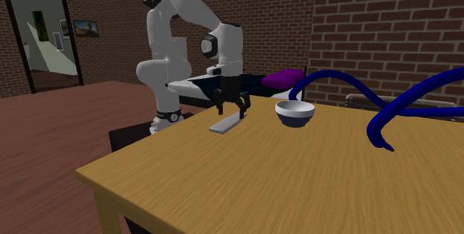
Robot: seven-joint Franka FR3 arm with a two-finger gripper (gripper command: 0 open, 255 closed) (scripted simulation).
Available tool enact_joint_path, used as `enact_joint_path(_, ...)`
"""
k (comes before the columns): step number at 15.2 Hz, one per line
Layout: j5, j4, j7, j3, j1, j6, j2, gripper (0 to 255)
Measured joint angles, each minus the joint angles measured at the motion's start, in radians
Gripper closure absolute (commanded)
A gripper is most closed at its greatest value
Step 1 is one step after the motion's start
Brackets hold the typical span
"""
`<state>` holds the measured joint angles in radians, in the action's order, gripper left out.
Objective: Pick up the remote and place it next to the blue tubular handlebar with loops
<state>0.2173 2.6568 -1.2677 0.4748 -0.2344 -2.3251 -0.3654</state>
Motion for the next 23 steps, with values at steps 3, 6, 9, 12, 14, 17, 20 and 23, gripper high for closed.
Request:
enact_joint_path(3,-0.009,0.013,-0.006,0.009,-0.009,-0.051,0.038,0)
enact_joint_path(6,-0.010,0.018,-0.010,0.013,-0.009,-0.063,0.046,0)
enact_joint_path(9,-0.010,0.018,-0.010,0.013,-0.009,-0.065,0.047,0)
enact_joint_path(12,-0.010,0.018,-0.010,0.013,-0.009,-0.064,0.047,255)
enact_joint_path(14,-0.010,0.018,-0.010,0.013,-0.009,-0.064,0.047,255)
enact_joint_path(17,-0.010,0.018,-0.010,0.013,-0.009,-0.065,0.047,255)
enact_joint_path(20,-0.010,0.018,-0.010,0.014,-0.009,-0.065,0.047,255)
enact_joint_path(23,-0.005,0.007,-0.005,0.006,-0.005,-0.029,0.021,255)
